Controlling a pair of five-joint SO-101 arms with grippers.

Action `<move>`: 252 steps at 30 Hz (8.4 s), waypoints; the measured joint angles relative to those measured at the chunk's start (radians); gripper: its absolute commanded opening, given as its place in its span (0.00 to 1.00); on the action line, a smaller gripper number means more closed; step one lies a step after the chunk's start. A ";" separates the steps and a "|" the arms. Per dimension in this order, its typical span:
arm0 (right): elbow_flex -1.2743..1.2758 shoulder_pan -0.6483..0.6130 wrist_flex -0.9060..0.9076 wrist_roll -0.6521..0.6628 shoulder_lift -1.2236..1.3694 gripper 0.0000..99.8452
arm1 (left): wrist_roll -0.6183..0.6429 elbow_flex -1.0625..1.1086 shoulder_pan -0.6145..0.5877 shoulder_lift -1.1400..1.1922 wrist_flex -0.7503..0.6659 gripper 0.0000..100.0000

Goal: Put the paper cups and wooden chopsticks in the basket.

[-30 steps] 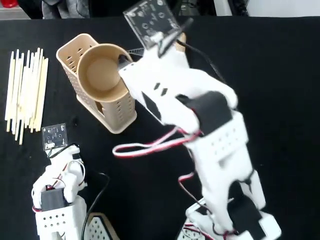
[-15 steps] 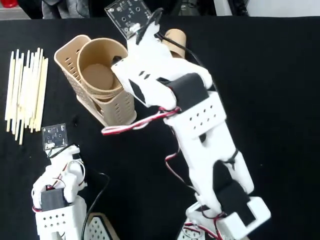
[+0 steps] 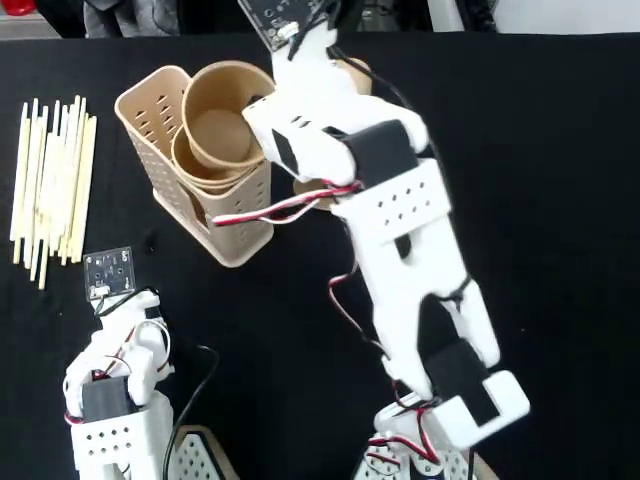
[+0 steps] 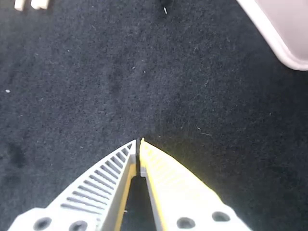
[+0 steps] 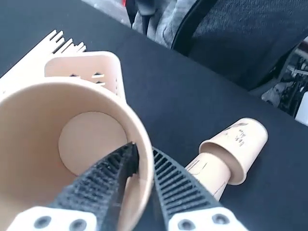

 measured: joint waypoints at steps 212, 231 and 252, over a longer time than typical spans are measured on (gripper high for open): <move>1.583 0.362 -1.886 1.091 -0.084 0.15 | 0.000 0.000 0.000 0.000 0.000 0.03; 1.346 0.362 -2.018 1.157 0.245 0.01 | 0.000 0.000 0.000 0.000 0.000 0.03; 1.493 0.362 -1.175 0.856 -0.577 0.01 | 0.000 0.000 0.000 0.000 0.000 0.03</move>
